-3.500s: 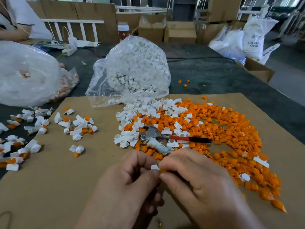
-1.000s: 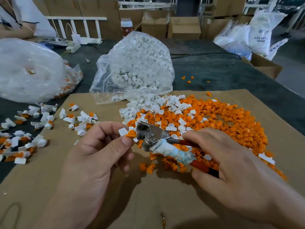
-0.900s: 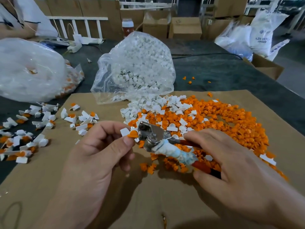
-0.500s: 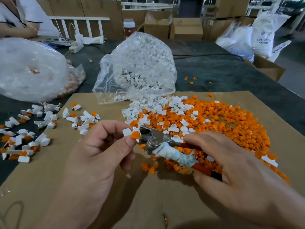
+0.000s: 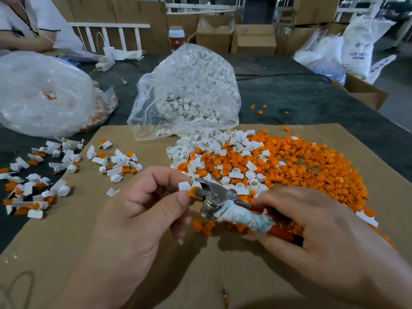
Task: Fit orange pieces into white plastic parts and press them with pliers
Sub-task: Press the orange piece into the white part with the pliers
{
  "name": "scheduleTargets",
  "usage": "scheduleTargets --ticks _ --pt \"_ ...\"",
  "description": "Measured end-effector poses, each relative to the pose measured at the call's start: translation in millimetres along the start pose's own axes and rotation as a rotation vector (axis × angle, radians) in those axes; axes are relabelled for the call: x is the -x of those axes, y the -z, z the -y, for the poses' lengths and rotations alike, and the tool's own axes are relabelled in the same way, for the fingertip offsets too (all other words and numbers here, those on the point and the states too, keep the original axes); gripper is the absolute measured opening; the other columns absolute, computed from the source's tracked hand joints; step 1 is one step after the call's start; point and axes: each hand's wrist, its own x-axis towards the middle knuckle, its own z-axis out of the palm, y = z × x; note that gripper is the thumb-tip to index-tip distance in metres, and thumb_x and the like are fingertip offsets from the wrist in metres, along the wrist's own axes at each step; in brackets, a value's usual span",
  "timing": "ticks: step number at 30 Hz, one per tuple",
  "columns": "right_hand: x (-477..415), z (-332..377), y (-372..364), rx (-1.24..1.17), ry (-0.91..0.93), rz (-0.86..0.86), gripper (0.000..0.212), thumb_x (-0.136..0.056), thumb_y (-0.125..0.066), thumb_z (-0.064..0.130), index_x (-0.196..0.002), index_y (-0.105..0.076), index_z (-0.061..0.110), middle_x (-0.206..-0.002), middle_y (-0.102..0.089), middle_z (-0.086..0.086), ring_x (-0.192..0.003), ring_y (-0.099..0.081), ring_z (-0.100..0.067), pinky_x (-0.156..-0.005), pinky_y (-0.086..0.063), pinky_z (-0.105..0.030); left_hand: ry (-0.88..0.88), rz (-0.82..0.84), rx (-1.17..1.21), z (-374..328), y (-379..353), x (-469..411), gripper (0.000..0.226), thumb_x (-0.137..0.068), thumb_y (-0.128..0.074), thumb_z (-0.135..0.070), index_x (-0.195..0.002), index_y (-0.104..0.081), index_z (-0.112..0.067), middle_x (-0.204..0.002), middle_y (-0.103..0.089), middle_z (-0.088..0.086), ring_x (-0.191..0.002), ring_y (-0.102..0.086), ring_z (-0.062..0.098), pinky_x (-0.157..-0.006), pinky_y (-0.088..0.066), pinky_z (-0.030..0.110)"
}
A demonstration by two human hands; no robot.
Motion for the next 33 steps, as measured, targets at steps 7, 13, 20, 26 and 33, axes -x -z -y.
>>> scheduleTargets --ticks 7,13,20,26,33 --pt "2 9 2 0.055 0.022 -0.099 0.037 -0.081 -0.038 0.064 -0.084 -0.062 0.037 -0.072 -0.057 0.020 -0.068 -0.054 -0.006 -0.057 -0.044 -0.023 0.005 -0.040 0.051 -3 -3 1 0.016 -0.070 -0.073 -0.032 -0.085 -0.074 -0.024 -0.065 -0.062 0.003 -0.054 -0.060 0.012 -0.046 -0.049 0.022" --pt "-1 10 -4 0.059 -0.028 -0.059 0.044 -0.078 -0.034 0.073 -0.082 -0.057 0.035 -0.067 -0.051 0.017 -0.064 -0.050 -0.008 -0.052 -0.034 -0.019 0.019 -0.076 0.075 -3 -4 1 0.011 -0.073 -0.075 -0.021 -0.083 -0.074 -0.024 -0.067 -0.064 0.005 -0.056 -0.060 0.012 -0.047 -0.050 0.022" --pt "-4 -7 -14 0.149 -0.128 -0.185 0.062 -0.078 -0.034 0.080 -0.109 -0.062 0.035 -0.090 -0.057 0.021 -0.083 -0.052 -0.006 -0.074 -0.041 -0.030 0.286 -0.274 -0.027 2 -1 -4 0.023 -0.085 -0.066 -0.003 -0.074 -0.073 -0.021 -0.061 -0.062 0.007 -0.050 -0.056 0.013 -0.044 -0.047 0.025" --pt "-10 -16 -16 0.377 -0.270 -0.254 0.057 -0.080 -0.045 0.071 -0.104 -0.068 0.025 -0.090 -0.065 0.005 -0.090 -0.060 -0.024 -0.078 -0.039 -0.041 0.545 -0.002 -0.183 -2 -20 5 0.007 -0.079 -0.068 -0.022 -0.075 -0.072 -0.027 -0.059 -0.067 0.010 -0.050 -0.060 0.022 -0.055 -0.050 0.035" --pt "-9 -5 -15 0.299 -0.207 -0.377 0.041 -0.084 -0.052 0.058 -0.099 -0.068 0.024 -0.103 -0.062 0.005 -0.105 -0.054 -0.021 -0.092 -0.036 -0.044 0.597 -0.015 -0.180 -19 -31 9 0.029 -0.091 -0.066 -0.012 -0.068 -0.068 -0.028 -0.057 -0.067 0.013 -0.045 -0.058 0.021 -0.044 -0.047 0.023"
